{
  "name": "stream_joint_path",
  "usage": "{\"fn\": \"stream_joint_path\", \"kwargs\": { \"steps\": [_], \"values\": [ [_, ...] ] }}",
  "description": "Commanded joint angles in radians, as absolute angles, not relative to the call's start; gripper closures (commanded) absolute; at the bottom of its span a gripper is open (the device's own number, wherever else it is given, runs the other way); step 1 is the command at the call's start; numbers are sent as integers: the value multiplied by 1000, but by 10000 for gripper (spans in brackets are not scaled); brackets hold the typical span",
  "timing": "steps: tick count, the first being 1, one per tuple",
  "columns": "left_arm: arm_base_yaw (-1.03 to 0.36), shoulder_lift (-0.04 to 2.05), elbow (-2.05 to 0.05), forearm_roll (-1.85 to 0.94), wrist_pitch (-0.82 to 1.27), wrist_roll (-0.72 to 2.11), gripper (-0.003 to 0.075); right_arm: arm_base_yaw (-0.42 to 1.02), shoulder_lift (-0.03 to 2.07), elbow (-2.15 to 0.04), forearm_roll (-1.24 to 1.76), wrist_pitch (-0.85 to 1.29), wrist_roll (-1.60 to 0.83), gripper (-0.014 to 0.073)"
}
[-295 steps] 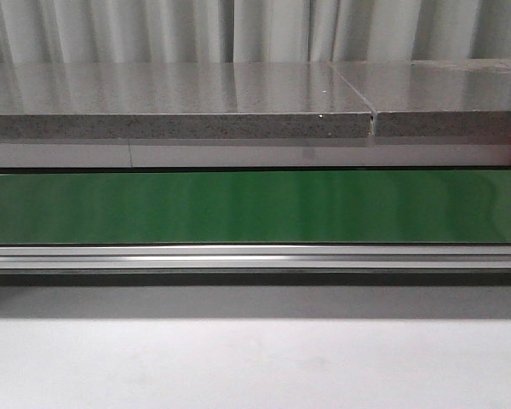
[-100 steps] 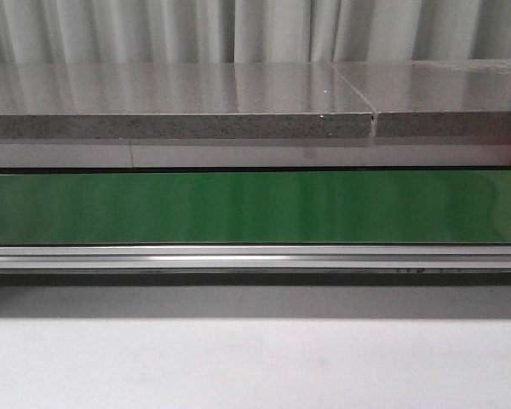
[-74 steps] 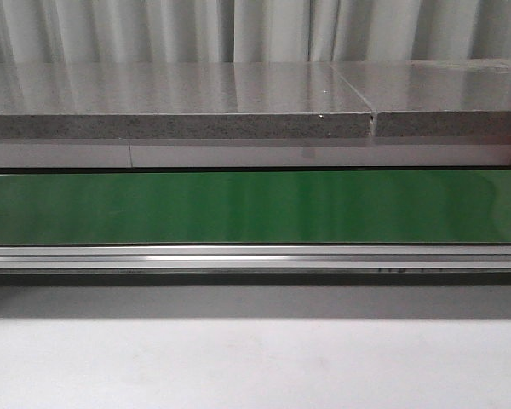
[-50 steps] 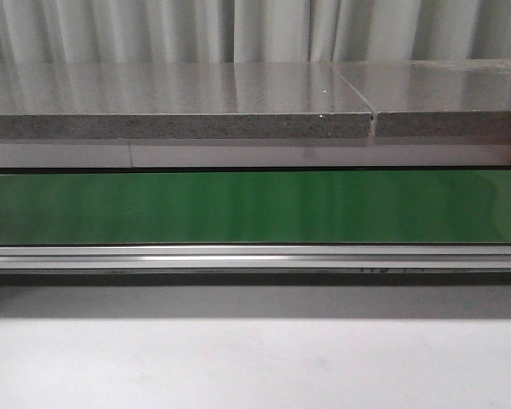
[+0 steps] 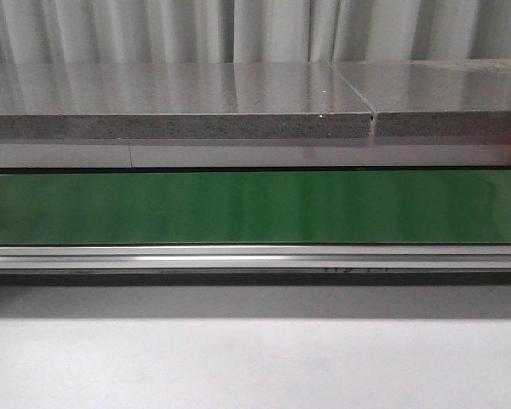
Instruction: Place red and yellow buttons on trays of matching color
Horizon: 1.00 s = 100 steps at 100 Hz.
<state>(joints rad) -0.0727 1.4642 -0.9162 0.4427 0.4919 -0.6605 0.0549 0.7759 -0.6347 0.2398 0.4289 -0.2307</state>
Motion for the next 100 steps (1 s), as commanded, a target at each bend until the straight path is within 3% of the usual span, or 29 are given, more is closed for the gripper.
{"fn": "stream_joint_path", "kwargs": {
  "steps": [1,9,17,74,100],
  "values": [
    [-77,1446,-942,449,472,-663,372,58,766,-662,247,355,-237,660],
    [-77,1446,-942,426,472,-647,229,58,766,-662,247,355,-237,660],
    [-77,1446,-952,387,467,-596,172,58,766,-662,247,355,-237,660],
    [-75,1444,-1264,271,725,-401,172,58,766,-662,247,356,-237,660],
    [0,1430,-1280,273,767,-382,172,58,766,-662,247,356,-237,660]
  ]
}}
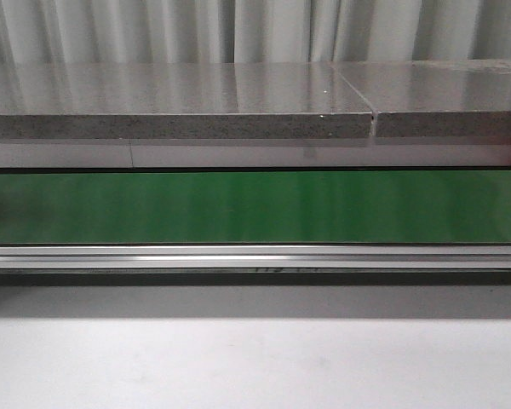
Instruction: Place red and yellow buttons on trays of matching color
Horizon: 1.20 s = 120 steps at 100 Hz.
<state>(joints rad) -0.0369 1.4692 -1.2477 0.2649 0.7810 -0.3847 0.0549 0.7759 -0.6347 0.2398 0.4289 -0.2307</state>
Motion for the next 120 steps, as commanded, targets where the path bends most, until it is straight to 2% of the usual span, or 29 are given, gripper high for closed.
{"fn": "stream_joint_path", "kwargs": {
  "steps": [1,39,73,120],
  "values": [
    [4,1430,-1280,273,768,-382,172,58,766,-662,247,356,-237,660],
    [264,1436,-1174,228,767,-380,172,58,766,-662,247,356,-237,660],
    [454,1472,-1082,180,644,-380,172,58,766,-662,247,356,-237,660],
    [475,1653,-1082,154,539,-378,172,58,766,-662,247,356,-237,660]
  ]
}}
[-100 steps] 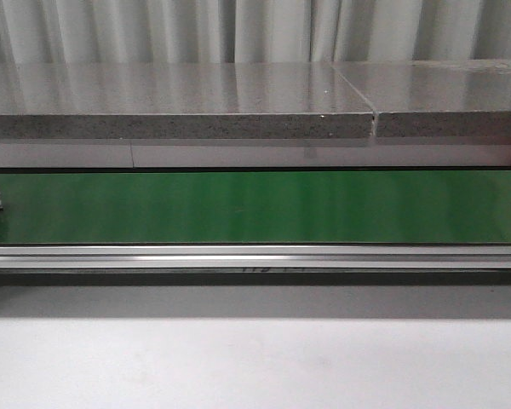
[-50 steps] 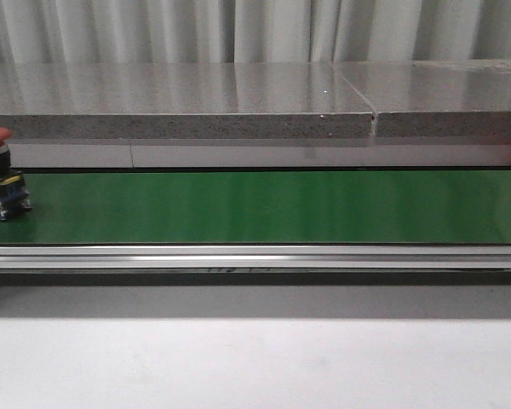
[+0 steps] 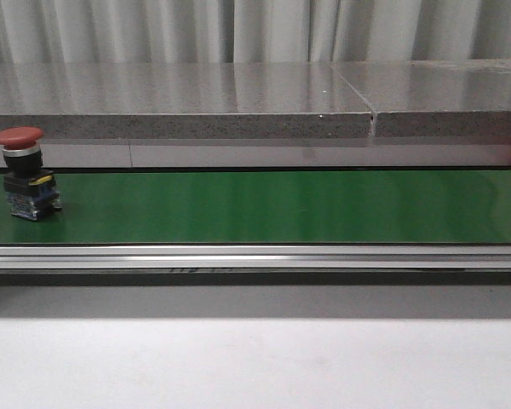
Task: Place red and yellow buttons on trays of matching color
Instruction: 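Lower the red button onto the green belt and open the left gripper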
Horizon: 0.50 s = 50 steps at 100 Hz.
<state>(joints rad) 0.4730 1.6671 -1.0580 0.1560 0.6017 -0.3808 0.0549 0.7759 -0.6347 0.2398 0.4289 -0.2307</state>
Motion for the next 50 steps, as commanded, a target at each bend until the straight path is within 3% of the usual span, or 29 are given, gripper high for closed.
{"fn": "stream_joint_path", "kwargs": {
  "steps": [1,41,50],
  "values": [
    [475,1657,-1082,154,536,-378,172,58,766,-662,247,356,-237,660],
    [497,1737,-1082,158,445,-378,173,58,766,-662,247,356,-237,660],
    [500,1737,-1082,158,432,-378,215,58,766,-662,247,356,-237,660]
  ]
}}
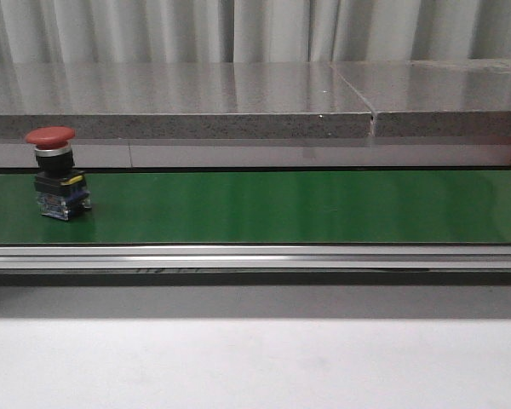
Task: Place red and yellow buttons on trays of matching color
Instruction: 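Lower the red button onto the green belt and open the left gripper, then grasp a yellow button from the table with the left gripper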
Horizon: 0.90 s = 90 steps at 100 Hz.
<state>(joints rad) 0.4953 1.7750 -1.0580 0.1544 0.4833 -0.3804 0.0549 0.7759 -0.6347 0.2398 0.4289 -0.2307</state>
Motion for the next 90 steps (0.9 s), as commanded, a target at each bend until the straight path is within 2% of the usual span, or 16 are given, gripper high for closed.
{"fn": "stream_joint_path", "kwargs": {
  "steps": [1,8,21,28,36,68,90],
  "values": [
    [500,1737,-1082,158,433,-378,222,58,766,-662,247,356,-237,660],
    [500,1737,-1082,158,433,-378,316,58,766,-662,247,356,-237,660],
    [500,1737,-1082,158,442,-378,556,58,766,-662,247,356,-237,660],
    [500,1731,-1082,158,454,-378,658,58,766,-662,247,356,-237,660],
    [500,1712,-1082,158,479,-378,737,58,766,-662,247,356,-237,660],
    [457,1495,-1082,141,574,-378,739,58,766,-662,247,356,-237,660],
    [306,1326,-1082,141,622,-345,739,58,766,-662,247,356,-237,660]
  ]
}}
